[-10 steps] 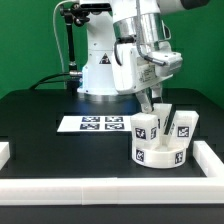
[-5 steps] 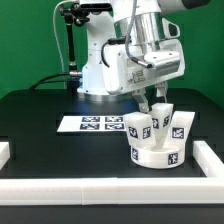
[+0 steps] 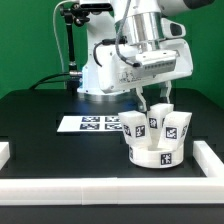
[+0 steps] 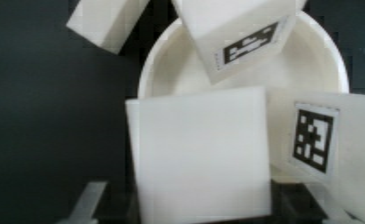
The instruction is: Assemble stool
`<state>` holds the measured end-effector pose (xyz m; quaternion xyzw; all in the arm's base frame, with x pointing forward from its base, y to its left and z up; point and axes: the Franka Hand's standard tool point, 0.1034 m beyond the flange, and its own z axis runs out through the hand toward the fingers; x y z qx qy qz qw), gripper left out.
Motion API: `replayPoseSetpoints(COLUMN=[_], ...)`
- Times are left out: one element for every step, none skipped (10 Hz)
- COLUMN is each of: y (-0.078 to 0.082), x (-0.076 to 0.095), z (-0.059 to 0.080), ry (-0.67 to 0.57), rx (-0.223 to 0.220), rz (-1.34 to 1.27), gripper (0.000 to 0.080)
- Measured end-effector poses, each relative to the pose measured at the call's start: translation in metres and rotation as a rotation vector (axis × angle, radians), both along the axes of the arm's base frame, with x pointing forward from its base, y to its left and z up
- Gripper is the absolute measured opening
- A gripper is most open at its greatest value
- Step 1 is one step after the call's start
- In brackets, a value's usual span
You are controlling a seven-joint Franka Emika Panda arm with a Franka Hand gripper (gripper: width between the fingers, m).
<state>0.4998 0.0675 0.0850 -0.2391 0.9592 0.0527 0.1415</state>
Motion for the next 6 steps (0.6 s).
replayPoseSetpoints(y=[-0.0008, -0.0022, -0.0029, -0.0053, -0.0058, -0.0074], x=[0.0005, 0.0005, -0.0008, -0.004, -0.003, -0.003], z=[-0.0003, -0.0003, 0.0001, -0.0001, -0.0001, -0.0002], ry=[-0.013, -0.031, -0.043, -0.053, -0.059, -0.061], rx=[0.009, 0.015, 0.016, 0.021, 0.018, 0.017], rz=[-0.051, -0.122, -0.156, -0.23, -0.245, -0.247], gripper=[0.0338, 0.0338, 0.0338, 0.0338, 0.0338, 0.0338])
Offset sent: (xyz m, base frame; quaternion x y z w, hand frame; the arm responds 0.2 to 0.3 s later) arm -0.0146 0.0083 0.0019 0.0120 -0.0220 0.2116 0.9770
